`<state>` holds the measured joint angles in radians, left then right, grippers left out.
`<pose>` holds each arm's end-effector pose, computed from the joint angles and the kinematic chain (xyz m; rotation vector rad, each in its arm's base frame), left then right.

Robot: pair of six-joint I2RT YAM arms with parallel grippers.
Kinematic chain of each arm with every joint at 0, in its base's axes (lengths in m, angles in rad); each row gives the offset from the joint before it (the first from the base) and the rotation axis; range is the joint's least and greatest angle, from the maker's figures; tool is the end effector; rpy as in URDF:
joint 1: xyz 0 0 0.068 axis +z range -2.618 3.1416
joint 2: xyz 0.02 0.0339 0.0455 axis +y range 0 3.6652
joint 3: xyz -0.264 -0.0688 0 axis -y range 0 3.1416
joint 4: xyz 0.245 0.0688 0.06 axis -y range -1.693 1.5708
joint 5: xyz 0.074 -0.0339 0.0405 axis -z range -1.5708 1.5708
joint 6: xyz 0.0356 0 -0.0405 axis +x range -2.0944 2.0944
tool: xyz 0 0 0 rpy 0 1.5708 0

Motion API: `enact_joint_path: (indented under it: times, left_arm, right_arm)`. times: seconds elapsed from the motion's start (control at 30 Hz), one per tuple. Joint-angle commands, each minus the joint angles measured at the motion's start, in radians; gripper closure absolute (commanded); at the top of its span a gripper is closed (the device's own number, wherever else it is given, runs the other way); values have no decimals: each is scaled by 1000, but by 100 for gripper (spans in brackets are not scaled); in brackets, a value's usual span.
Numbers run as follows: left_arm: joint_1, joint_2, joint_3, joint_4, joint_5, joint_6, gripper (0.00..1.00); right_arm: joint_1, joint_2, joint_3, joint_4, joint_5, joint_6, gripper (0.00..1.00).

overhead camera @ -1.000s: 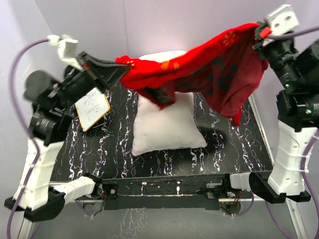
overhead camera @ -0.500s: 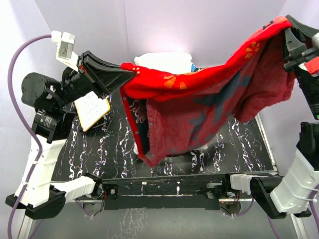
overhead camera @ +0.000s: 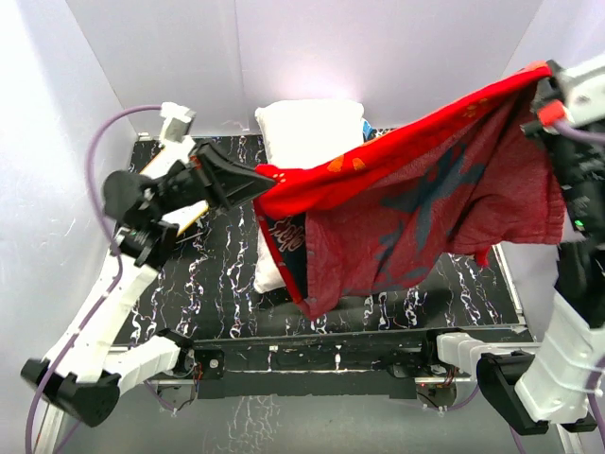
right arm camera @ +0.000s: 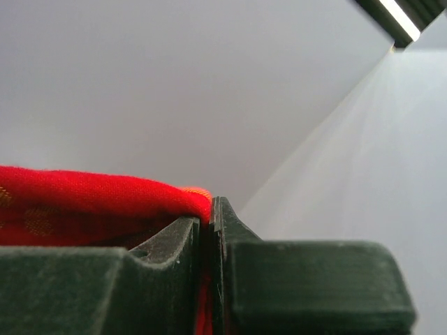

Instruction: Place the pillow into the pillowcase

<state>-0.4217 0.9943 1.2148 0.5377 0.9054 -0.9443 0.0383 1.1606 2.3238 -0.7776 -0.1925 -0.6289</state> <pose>0.1452 -0.0958 0.5130 0.7069 1.0667 -1.5636 0.0574 0.0090 0.6453 -0.5509 1.0686 -0.4044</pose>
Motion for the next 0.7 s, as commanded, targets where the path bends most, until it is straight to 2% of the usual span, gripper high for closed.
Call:
enact_joint_path:
  times: [0.0,0.17,0.23,0.3,0.37,0.4,0.43,0.5,0.57,0.63,0.67]
  left_arm:
    - [3,154,-54,-28,-40,-12,100]
    - [3,447,14,-140,-80,-13,100]
    - [7,567,97,-260,-132,42,100]
    - [18,671,219,-439,-271,153,100]
    - [37,743,332,-631,-489,222,98]
    - [44,764,375,-700,-611,257,90]
    - [48,773,417,-749,-731,294,75]
    - [49,753,455,-801,-886,356,48]
    - [48,661,406,-781,-958,420,27]
    - [49,550,326,-753,-1010,475,9]
    - [51,491,288,-747,-1020,510,4]
  right_arm:
    - [-1,18,-219,114,238,-86,92]
    - [-4,30,-560,313,388,-188,92]
    - [-28,78,-632,395,401,-215,92]
    - [-86,171,-620,421,382,-198,92]
    - [-123,282,-567,409,364,-162,92]
    - [-128,340,-519,381,363,-145,87]
    - [-129,401,-471,325,350,-120,78]
    - [-132,528,-318,124,248,-49,49]
    - [-143,614,-244,-48,67,11,25]
    - [-147,576,-321,-82,-127,34,11]
    - [-148,521,-401,-67,-223,37,7]
